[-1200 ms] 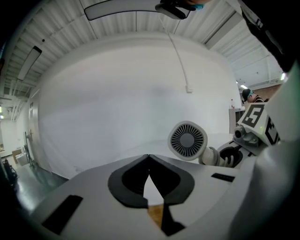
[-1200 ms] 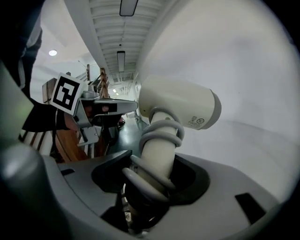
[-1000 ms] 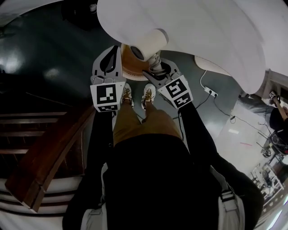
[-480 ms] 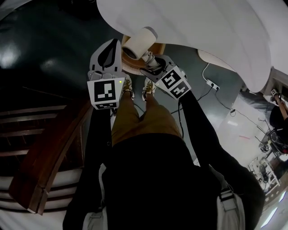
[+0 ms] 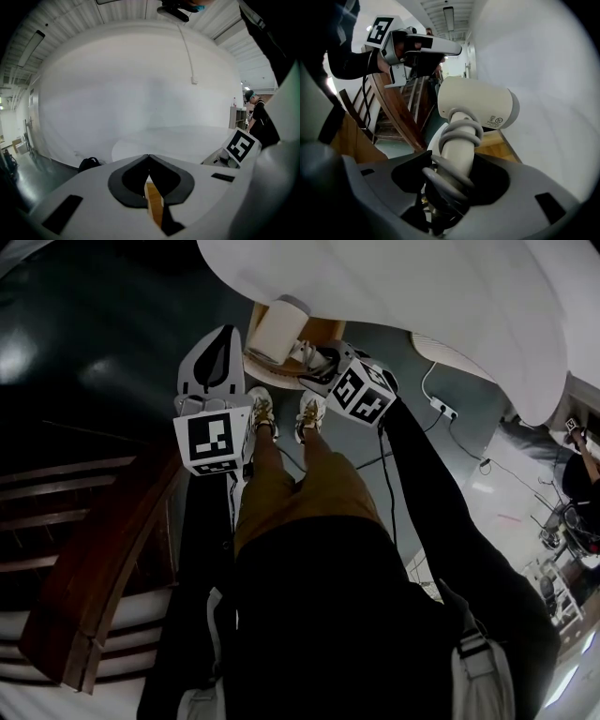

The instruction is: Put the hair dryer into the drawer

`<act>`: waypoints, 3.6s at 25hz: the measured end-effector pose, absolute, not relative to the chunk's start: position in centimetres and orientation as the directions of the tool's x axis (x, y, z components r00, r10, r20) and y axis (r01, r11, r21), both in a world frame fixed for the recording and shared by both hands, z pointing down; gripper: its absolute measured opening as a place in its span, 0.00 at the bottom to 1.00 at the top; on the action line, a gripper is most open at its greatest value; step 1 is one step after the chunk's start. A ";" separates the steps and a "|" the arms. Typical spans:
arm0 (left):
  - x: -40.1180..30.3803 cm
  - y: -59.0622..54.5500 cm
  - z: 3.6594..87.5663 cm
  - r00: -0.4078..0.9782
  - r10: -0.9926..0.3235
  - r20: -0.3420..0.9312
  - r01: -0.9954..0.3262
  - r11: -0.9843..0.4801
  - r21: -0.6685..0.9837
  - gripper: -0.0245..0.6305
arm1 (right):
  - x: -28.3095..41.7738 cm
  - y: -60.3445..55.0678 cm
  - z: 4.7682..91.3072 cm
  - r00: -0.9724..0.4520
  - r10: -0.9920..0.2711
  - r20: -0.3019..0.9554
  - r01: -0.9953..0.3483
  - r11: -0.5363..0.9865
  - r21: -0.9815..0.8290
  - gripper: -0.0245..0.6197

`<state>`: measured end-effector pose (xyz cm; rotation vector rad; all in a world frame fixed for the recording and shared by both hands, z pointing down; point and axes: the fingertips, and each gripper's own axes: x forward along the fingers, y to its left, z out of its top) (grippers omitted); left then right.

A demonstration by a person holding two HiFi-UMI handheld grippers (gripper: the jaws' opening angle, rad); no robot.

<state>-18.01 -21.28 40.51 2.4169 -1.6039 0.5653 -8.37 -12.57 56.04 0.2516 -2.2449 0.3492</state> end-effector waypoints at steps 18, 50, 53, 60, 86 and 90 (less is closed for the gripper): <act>-19.0 -19.4 41.3 0.349 -0.839 0.417 -0.918 -0.395 -0.027 0.06 | -7.0 -12.2 61.4 -0.405 0.101 0.909 -0.154 0.972 -0.176 0.43; -21.1 -18.3 43.7 0.352 -0.819 0.454 -0.925 -0.378 0.035 0.06 | -8.7 -20.0 68.6 -0.233 -0.162 0.959 -0.853 0.508 -0.121 0.44; -21.4 -18.3 44.0 0.350 -0.815 0.462 -0.925 -0.379 0.032 0.06 | -8.5 -19.9 69.4 -0.222 -0.152 0.963 -0.857 0.502 -0.118 0.44; -21.9 -18.6 44.5 0.347 -0.813 0.469 -0.927 -0.373 0.039 0.06 | -8.1 -20.2 71.3 -0.201 -0.133 0.971 -0.871 0.477 -0.115 0.44; -23.4 -19.5 45.8 0.376 -0.789 0.487 -0.914 -0.403 0.052 0.06 | -8.5 -19.7 72.3 -0.138 -0.081 0.987 -0.856 0.512 -0.078 0.49; -22.6 -19.6 45.4 0.390 -0.784 0.484 -0.906 -0.420 0.051 0.06 | -7.9 -19.4 71.5 -0.152 -0.081 0.985 -0.859 0.504 -0.091 0.49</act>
